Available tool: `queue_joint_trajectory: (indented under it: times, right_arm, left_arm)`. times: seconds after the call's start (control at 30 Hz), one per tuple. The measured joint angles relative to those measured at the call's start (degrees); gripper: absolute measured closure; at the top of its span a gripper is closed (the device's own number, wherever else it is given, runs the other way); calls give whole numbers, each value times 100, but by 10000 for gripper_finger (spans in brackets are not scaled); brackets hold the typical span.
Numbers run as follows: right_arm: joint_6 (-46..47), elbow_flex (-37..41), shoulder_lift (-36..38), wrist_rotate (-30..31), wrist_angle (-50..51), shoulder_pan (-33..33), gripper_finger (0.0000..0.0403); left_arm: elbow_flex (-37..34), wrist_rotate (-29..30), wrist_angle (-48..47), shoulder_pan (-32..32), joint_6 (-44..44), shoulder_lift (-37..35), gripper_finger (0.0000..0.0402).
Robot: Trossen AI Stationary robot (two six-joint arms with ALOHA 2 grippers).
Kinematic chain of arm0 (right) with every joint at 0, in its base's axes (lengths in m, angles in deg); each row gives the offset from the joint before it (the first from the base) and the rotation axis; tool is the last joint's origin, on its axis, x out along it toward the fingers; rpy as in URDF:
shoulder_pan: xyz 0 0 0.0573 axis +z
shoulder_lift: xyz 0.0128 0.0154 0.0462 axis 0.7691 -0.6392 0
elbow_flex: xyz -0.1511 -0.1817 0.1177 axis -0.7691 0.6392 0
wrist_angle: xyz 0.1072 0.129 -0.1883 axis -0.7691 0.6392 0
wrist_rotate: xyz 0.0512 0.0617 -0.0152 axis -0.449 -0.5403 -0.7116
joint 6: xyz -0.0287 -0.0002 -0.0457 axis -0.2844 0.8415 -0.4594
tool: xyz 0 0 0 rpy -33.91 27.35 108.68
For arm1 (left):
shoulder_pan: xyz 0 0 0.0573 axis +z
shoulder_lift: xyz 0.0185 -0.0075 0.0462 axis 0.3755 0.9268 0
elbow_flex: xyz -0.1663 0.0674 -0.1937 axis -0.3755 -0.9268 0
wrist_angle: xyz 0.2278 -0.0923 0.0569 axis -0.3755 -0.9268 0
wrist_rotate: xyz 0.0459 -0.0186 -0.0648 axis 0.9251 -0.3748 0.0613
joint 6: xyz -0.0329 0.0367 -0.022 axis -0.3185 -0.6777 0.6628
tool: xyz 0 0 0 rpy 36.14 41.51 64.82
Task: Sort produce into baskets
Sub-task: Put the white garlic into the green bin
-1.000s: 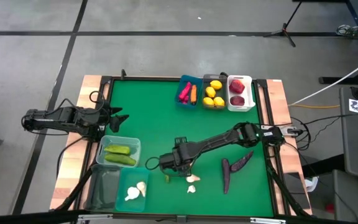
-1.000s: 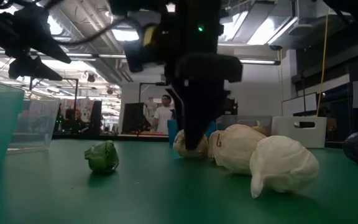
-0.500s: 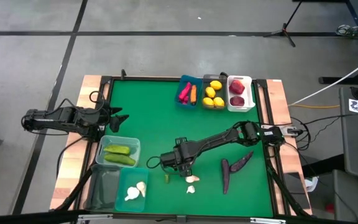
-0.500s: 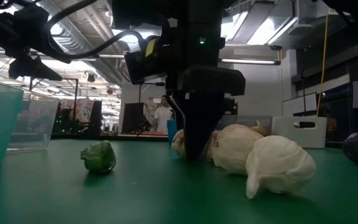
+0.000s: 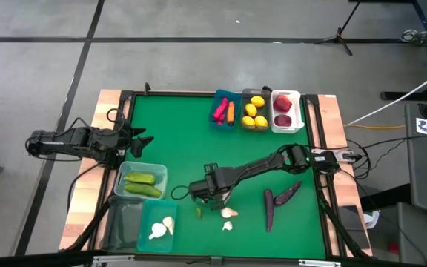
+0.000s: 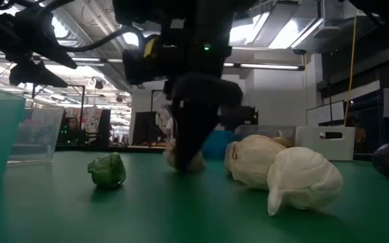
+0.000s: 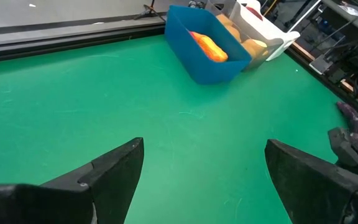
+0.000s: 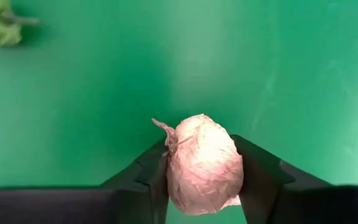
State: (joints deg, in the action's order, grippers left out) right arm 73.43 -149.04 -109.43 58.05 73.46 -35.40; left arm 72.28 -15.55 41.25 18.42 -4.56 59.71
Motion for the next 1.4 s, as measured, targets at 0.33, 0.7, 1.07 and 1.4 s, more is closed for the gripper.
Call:
queue_joint_trajectory:
  times: [0.33, 0.7, 1.07, 1.4]
  right_arm:
    - [-132, -692, 107, -89, -826, 9, 259]
    - [-196, -1050, 86, -1618, -3808, 9, 246]
    - [46, -1050, -296, -2821, -4989, 11, 245]
    - [70, -1045, -496, -2957, -5165, 9, 208]
  left_arm:
    - [0, 0, 0, 0, -2, 0, 73]
    - [0, 0, 2, -2, 0, 2, 73]
    - [1, 0, 5, -1, -2, 0, 73]
    - [0, 33, 7, -2, -2, 2, 73]
